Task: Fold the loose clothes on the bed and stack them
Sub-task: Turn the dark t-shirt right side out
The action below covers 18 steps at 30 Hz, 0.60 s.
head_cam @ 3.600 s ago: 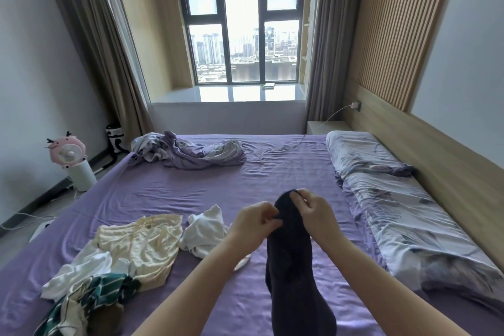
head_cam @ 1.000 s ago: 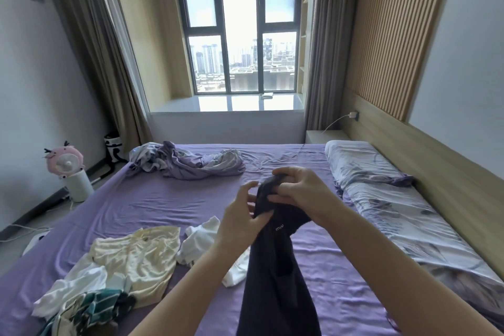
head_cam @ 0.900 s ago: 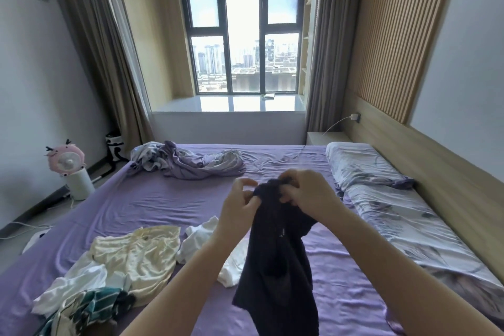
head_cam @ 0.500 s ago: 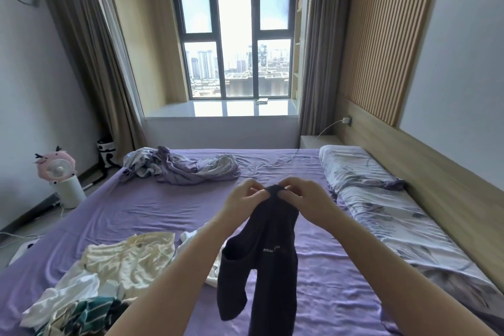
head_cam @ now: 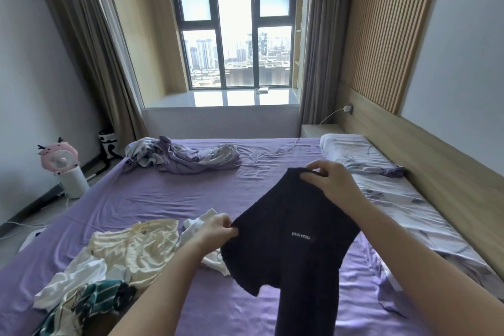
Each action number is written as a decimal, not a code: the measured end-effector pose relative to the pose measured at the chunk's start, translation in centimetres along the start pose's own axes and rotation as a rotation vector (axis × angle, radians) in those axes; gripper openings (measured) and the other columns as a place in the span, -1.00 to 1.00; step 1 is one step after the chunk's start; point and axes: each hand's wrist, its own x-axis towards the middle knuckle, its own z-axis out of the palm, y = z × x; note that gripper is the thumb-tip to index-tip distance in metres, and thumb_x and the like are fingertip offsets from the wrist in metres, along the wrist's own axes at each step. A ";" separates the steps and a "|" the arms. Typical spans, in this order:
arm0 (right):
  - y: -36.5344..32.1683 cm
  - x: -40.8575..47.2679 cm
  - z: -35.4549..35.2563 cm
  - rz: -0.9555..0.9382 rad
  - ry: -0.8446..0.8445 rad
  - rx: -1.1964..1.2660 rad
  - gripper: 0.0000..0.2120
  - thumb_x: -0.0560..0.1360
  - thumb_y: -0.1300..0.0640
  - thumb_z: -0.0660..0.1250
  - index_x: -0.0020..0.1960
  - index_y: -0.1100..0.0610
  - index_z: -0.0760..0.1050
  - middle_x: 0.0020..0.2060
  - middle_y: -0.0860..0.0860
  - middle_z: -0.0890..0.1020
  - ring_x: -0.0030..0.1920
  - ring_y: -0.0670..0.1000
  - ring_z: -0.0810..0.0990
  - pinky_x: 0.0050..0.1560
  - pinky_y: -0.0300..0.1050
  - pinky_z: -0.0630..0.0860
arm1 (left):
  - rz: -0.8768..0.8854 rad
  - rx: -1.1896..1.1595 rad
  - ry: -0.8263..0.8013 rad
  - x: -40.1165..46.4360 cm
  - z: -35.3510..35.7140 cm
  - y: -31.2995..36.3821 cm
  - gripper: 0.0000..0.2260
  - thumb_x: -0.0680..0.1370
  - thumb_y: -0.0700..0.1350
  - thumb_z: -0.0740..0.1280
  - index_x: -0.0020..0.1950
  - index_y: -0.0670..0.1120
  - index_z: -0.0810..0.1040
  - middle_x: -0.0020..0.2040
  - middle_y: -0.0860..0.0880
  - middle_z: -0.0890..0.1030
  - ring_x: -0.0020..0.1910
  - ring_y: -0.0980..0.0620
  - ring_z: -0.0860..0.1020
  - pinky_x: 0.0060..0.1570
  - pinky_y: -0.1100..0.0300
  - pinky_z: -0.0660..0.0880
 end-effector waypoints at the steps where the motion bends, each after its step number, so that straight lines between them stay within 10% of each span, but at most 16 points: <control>1: 0.7 -0.3 -0.2 0.015 -0.027 -0.035 -0.88 0.41 0.05 0.45 -0.12 0.08 0.61 -0.35 -0.06 0.58 -0.29 -0.09 0.53 -0.26 -0.32 0.36 | -0.021 -0.004 0.056 0.2 -0.2 -0.3 -0.82 0.41 -0.01 0.39 -0.31 -0.02 0.44 -0.28 0.02 0.46 -0.25 0.01 0.47 -0.18 0.12 0.42; 7: 4.4 -2.2 -2.2 0.132 -0.009 0.101 -0.92 0.38 -0.03 0.47 -0.23 -0.04 0.65 -0.35 -0.07 0.66 -0.31 -0.15 0.60 -0.27 -0.33 0.45 | 0.148 -0.276 0.017 -0.9 -1.2 1.0 -0.65 0.39 0.22 0.43 -0.31 -0.02 0.43 -0.41 0.12 0.40 -0.39 0.15 0.38 -0.31 0.19 0.30; 12: 6.2 -3.7 -3.1 0.256 -0.006 0.412 -0.94 0.38 0.05 0.47 -0.15 0.00 0.67 -0.25 0.00 0.71 -0.23 -0.04 0.68 -0.25 -0.27 0.54 | 0.221 -0.453 -0.364 -2.2 -3.1 2.5 -0.69 0.38 -0.17 0.52 0.07 -0.05 0.55 -0.07 0.01 0.64 -0.08 0.10 0.60 -0.06 0.26 0.53; 18: 6.6 -4.6 -3.2 0.221 -0.053 0.437 -0.93 0.42 0.17 0.44 -0.17 0.02 0.66 -0.26 -0.02 0.70 -0.24 -0.09 0.65 -0.29 -0.38 0.51 | 0.252 -0.320 0.039 -2.8 -2.4 3.7 -0.90 0.45 -0.19 0.46 -0.20 0.01 0.64 -0.30 0.07 0.63 -0.30 0.16 0.56 -0.19 0.21 0.48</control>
